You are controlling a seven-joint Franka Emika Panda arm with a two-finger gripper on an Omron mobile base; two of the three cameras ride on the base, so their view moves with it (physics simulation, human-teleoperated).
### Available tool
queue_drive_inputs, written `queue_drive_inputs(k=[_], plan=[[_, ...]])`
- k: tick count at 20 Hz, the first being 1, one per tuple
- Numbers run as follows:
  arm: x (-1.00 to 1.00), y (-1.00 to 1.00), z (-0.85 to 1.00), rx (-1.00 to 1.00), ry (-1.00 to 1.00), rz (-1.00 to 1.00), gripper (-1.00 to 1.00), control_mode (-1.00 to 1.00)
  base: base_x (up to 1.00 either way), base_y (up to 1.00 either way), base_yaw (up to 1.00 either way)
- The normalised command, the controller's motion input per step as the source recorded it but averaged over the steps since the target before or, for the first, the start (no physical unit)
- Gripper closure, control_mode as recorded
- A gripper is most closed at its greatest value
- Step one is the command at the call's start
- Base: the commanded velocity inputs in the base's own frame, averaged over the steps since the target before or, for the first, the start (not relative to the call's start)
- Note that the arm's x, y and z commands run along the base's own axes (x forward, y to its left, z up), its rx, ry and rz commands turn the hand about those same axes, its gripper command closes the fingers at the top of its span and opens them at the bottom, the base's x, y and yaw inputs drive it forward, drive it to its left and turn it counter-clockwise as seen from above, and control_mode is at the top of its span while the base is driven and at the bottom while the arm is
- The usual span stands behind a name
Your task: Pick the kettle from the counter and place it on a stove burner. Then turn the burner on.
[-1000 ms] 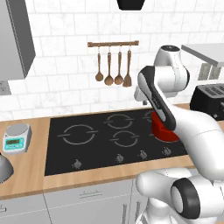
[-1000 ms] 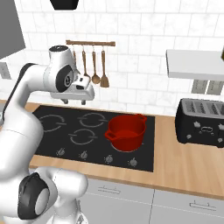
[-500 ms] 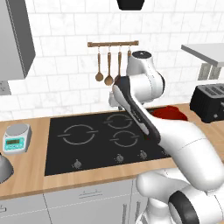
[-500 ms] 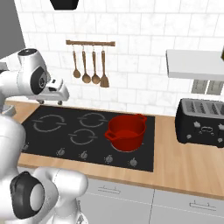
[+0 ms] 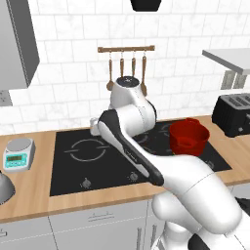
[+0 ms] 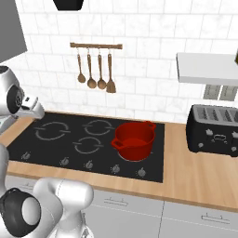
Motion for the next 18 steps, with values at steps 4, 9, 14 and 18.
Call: queue_drive_inputs(k=[4,9,14,18], plan=[[-0.01,1.0,-0.41,0.1,0.0,0.0,-1.0,-1.0,0.0,0.0,0.0],[0.0,1.0,-0.43,0.09,0.0,0.0,-1.0,-1.0,0.0,0.0,0.0],[0.0,1.0,-0.29,0.1,0.0,0.0,-1.0,-1.0,0.0,0.0,0.0],[-0.05,0.95,-0.13,0.15,0.0,0.0,-1.0,-1.0,0.0,0.0,0.0]])
